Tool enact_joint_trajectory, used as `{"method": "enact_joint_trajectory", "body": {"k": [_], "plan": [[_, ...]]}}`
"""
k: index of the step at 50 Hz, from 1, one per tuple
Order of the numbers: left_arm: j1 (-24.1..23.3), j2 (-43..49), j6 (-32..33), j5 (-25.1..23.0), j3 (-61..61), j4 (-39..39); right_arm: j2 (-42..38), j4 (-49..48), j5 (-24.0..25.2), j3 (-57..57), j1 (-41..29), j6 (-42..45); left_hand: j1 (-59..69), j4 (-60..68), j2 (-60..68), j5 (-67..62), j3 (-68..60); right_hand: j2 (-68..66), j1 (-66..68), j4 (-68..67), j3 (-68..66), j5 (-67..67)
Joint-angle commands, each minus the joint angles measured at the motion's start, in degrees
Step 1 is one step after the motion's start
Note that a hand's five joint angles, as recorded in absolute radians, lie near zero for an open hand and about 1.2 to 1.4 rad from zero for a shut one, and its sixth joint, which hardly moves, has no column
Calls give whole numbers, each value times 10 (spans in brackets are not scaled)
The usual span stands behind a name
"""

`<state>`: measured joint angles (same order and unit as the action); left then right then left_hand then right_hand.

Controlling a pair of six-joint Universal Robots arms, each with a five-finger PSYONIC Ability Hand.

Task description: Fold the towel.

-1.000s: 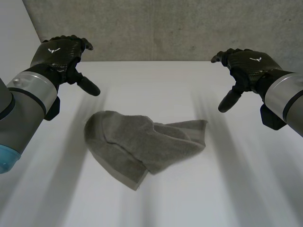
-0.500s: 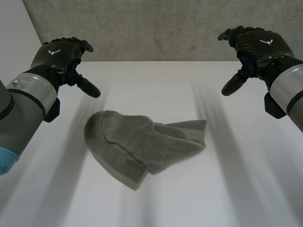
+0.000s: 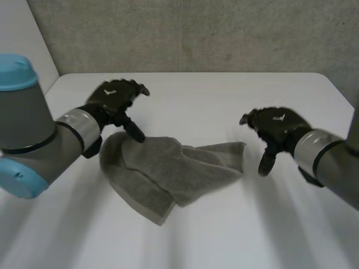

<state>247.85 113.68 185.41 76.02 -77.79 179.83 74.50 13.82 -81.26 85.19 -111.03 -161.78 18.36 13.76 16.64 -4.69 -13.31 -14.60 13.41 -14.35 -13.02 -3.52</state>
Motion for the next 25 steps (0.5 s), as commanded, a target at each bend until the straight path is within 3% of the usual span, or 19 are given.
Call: {"method": "enact_joint_trajectory", "body": {"k": [1, 5, 12, 17, 22, 25], "plan": [[0, 84, 63, -37, 44, -4, -57, -88, 11, 39, -2, -69, -34, -38, -17, -2, 33, 46, -34, 44, 30, 35], [-1, 129, 102, -53, 69, -8, -95, -112, 10, 41, -12, -90, -23, -38, -5, -14, 33, 39, -27, 44, 30, 28], [-1, 164, 109, -57, 93, -20, -145, -115, 8, 34, -14, -97, 8, -38, 25, -44, 33, -3, 15, 44, 30, -14], [-1, 179, 110, -57, 105, -33, -167, -115, 8, 23, -17, -99, 122, -38, 139, -159, 33, -59, 71, 44, 30, -70], [-1, 182, 112, -58, 110, -53, -189, -114, 9, 9, -18, -107, 407, -38, 424, -444, 33, -168, 180, 44, 30, -179], [-1, 182, 112, -58, 112, -57, -200, -114, 15, 0, -19, -114, 445, -38, 462, -482, 33, -258, 270, 44, 30, -268]]}}
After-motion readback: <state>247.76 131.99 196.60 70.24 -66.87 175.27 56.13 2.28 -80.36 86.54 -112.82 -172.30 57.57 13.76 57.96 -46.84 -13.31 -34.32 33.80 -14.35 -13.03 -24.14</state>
